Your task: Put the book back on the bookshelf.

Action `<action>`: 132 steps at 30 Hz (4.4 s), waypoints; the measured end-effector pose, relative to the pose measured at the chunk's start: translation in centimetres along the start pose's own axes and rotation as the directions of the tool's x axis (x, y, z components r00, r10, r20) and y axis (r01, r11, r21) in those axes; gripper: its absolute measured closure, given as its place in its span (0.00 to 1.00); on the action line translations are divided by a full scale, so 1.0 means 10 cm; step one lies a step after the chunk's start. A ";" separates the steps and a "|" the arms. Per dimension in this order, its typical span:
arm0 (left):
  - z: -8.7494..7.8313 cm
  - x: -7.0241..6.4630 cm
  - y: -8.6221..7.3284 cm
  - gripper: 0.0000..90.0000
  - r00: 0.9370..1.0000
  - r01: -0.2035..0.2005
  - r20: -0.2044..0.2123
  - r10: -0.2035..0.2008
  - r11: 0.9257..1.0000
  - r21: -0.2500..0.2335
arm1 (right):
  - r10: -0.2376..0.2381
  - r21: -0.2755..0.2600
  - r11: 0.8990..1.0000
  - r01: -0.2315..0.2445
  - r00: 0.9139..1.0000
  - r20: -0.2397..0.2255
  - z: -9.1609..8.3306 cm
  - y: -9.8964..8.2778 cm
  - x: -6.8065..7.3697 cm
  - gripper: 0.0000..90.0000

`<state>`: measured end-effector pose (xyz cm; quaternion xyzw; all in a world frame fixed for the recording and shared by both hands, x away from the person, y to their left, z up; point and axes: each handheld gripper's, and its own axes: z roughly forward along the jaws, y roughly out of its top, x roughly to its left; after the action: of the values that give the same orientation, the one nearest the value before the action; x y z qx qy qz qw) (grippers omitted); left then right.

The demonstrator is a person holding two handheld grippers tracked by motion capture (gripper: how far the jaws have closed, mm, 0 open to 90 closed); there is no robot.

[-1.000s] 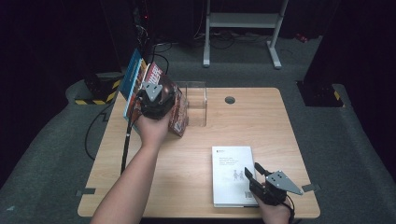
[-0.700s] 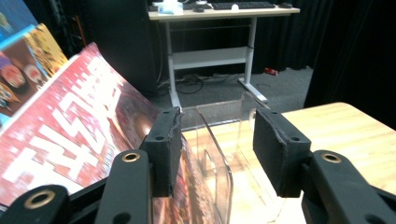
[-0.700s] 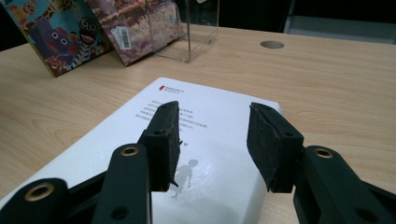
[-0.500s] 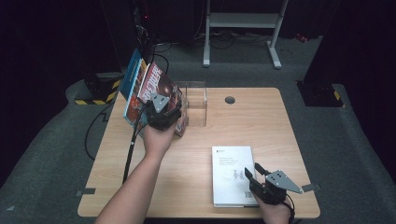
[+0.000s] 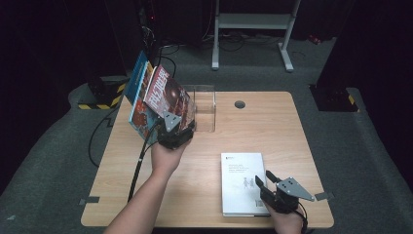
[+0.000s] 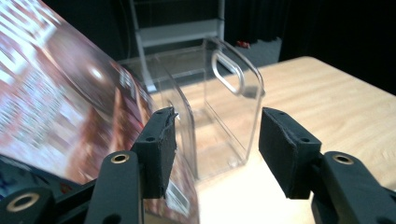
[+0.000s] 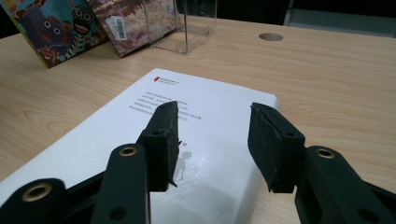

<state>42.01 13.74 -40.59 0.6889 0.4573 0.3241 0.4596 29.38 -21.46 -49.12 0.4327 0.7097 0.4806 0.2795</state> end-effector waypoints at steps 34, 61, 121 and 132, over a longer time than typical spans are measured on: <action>-0.32 -0.38 -1.10 0.50 0.959 -0.094 0.278 0.046 0.983 0.160 | -0.036 0.135 0.990 0.034 0.999 0.011 0.04 0.01 -0.13 0.37; -0.32 -0.55 -1.20 0.31 0.902 -0.006 0.423 -0.084 0.978 0.207 | 0.123 0.310 0.943 -0.124 0.992 0.023 0.17 -0.03 0.13 0.15; 0.06 -0.44 -1.19 0.26 0.864 0.049 0.471 -0.180 0.960 0.277 | 0.148 0.280 0.954 -0.109 0.982 -0.119 0.71 0.08 0.41 0.19; 0.17 -0.41 -1.15 0.25 0.875 0.075 0.441 -0.199 0.957 0.281 | 0.146 0.277 0.955 -0.104 0.980 -0.136 0.70 0.08 0.38 0.21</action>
<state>38.13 11.23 -51.99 0.7653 0.4199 0.0547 0.4849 33.55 -14.96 -50.98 0.4721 0.7588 0.4290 0.1313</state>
